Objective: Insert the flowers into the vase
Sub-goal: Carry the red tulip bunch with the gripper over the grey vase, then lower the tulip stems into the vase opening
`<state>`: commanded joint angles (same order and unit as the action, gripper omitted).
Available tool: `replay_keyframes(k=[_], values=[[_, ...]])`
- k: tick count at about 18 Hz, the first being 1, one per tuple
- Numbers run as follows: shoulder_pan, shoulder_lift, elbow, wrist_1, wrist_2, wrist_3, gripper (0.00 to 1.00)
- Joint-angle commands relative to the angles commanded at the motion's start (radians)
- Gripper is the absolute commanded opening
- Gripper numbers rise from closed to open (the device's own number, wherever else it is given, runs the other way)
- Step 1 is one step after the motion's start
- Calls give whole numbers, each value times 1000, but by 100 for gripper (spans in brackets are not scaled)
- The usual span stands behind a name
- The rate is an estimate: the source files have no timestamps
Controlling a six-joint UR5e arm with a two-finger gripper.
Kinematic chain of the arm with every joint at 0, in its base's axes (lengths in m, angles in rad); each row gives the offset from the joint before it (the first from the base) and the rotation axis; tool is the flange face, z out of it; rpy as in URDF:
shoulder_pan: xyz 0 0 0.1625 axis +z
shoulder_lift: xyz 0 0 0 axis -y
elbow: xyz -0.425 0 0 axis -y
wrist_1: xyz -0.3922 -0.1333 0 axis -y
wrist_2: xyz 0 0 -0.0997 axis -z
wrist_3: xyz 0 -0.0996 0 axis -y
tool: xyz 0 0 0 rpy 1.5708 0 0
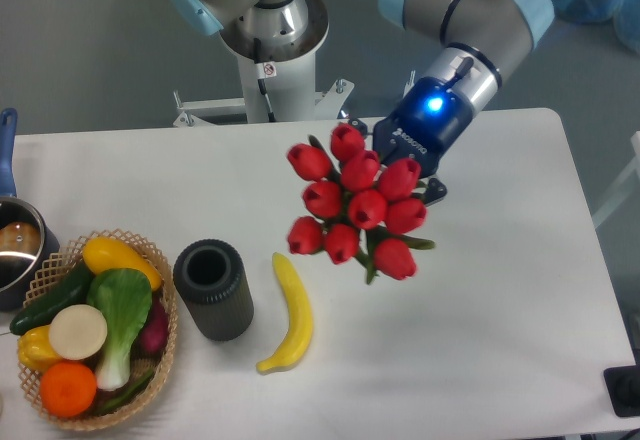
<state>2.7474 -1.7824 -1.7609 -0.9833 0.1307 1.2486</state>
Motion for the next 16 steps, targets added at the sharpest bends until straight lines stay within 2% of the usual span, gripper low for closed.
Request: replay_keyframes(k=[3, 5, 9, 16], values=[[-24, -5, -14, 3, -88, 9, 34], [-61, -14, -12, 12, -102, 12, 34], [-135, -63, 3, 52, -170, 12, 34], [-202, -87, 14, 58, -175, 25, 34]])
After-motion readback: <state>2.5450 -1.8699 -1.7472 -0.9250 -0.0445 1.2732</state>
